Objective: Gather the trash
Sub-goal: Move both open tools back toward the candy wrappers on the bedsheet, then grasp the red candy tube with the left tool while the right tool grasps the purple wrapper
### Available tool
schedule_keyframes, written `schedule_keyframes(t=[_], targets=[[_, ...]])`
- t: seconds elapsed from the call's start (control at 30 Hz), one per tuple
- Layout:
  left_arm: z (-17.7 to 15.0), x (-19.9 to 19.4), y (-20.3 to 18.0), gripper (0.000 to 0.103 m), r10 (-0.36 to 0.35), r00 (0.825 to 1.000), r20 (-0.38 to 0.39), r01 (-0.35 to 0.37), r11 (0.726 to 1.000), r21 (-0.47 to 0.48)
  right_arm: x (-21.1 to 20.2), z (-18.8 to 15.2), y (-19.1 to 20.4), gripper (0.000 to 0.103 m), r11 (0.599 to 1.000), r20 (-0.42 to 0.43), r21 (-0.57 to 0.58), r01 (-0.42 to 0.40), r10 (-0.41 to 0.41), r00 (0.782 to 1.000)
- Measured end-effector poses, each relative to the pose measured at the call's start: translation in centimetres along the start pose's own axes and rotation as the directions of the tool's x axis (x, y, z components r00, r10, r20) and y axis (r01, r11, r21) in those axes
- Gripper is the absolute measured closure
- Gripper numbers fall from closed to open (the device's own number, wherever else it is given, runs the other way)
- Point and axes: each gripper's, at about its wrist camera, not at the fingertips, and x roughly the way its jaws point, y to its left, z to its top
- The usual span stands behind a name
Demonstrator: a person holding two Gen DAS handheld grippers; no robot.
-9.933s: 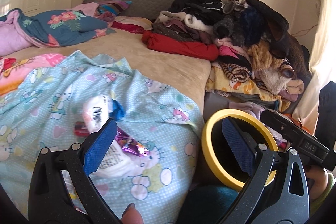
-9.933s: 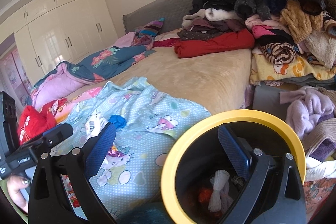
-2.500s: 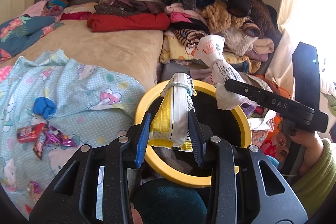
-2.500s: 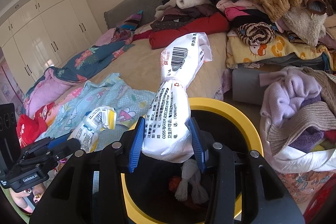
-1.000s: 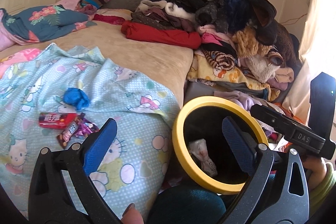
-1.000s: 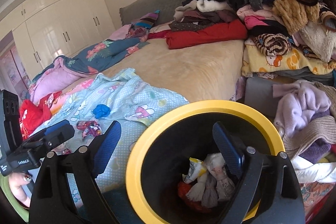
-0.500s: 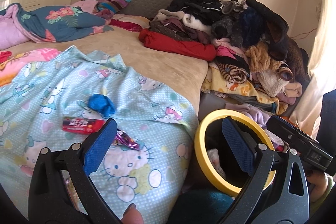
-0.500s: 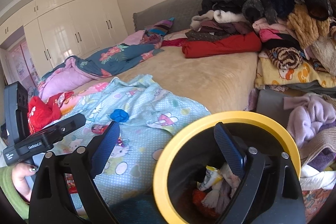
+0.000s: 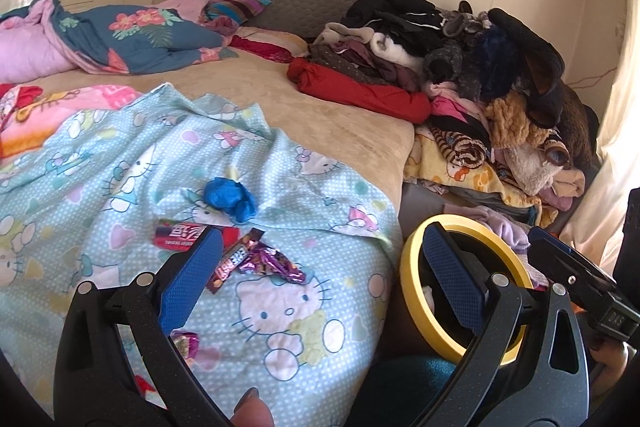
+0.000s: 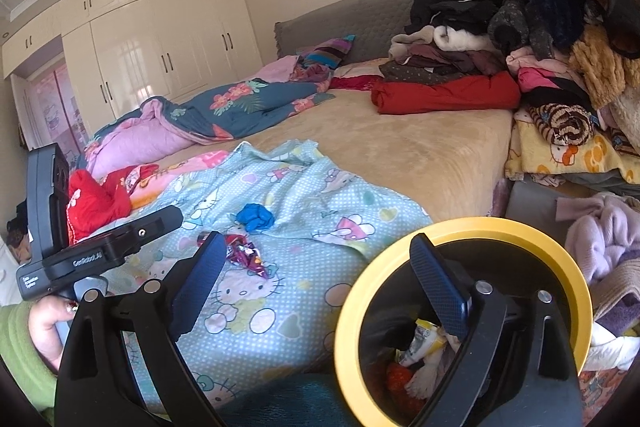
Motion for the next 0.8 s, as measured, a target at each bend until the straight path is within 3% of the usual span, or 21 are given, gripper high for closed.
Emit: schedule_keyframes(t=[0.8], targets=[[0.8, -0.9, 5.6, 0.011, 0.058, 0.998, 0.024, -0.055, 0.993, -0.105, 1.8, -0.8, 4.2, 0.013, 0.996, -0.046, -0.068, -0.056, 0.053, 0.998]])
